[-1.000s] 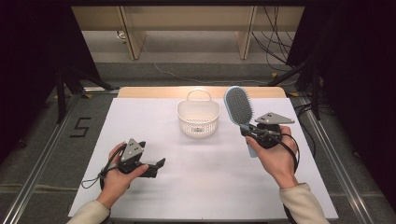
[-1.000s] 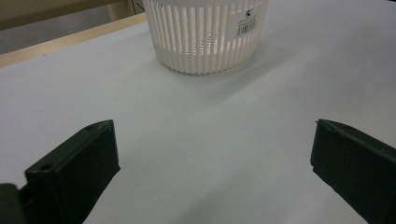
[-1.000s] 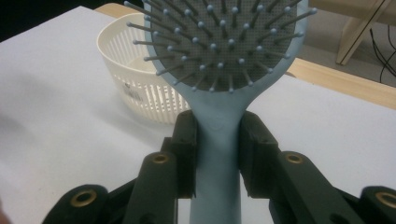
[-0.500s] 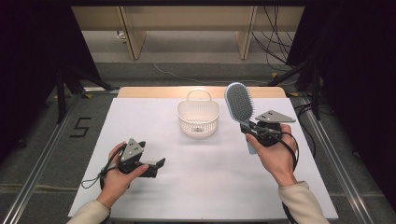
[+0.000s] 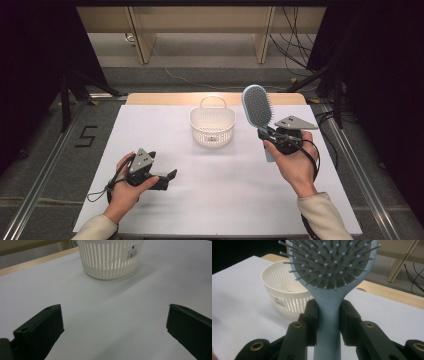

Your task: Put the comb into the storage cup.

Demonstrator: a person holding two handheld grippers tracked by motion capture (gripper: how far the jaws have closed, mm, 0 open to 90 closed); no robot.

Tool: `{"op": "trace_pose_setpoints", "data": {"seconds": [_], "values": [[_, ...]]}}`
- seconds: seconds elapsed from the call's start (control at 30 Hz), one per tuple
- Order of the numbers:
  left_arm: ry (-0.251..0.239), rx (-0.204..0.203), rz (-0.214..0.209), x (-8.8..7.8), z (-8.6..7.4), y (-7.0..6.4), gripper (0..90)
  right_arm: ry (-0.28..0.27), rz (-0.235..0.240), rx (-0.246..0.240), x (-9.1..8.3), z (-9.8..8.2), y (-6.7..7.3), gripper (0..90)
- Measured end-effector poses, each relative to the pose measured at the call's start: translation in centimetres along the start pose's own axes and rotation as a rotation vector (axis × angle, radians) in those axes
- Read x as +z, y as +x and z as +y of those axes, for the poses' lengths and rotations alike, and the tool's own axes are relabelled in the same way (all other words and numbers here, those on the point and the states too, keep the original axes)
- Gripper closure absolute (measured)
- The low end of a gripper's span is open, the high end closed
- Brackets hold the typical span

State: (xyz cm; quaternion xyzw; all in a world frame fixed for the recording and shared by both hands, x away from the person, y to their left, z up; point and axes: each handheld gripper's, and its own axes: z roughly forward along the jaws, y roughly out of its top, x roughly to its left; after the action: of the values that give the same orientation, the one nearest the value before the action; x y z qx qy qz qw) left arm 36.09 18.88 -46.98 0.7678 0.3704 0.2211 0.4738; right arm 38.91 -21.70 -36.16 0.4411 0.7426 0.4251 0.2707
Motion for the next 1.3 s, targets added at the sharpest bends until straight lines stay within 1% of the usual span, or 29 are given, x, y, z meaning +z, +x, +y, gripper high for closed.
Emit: {"op": "trace_pose_setpoints", "data": {"seconds": [0.2,0.37,1.3], "values": [[0.0,-0.001,0.0,-0.01,0.0,-0.01,0.4,-0.005,0.001,0.001,0.12,0.1,0.01,70.6],[0.001,0.0,0.0,0.0,0.0,0.0,0.4,-0.019,-0.003,0.001,0.14,0.25,-0.05,70.6],[0.0,-0.001,0.001,0.0,-0.01,0.01,0.5,-0.04,-0.011,0.007,0.5,0.68,-0.22,70.6]]}}
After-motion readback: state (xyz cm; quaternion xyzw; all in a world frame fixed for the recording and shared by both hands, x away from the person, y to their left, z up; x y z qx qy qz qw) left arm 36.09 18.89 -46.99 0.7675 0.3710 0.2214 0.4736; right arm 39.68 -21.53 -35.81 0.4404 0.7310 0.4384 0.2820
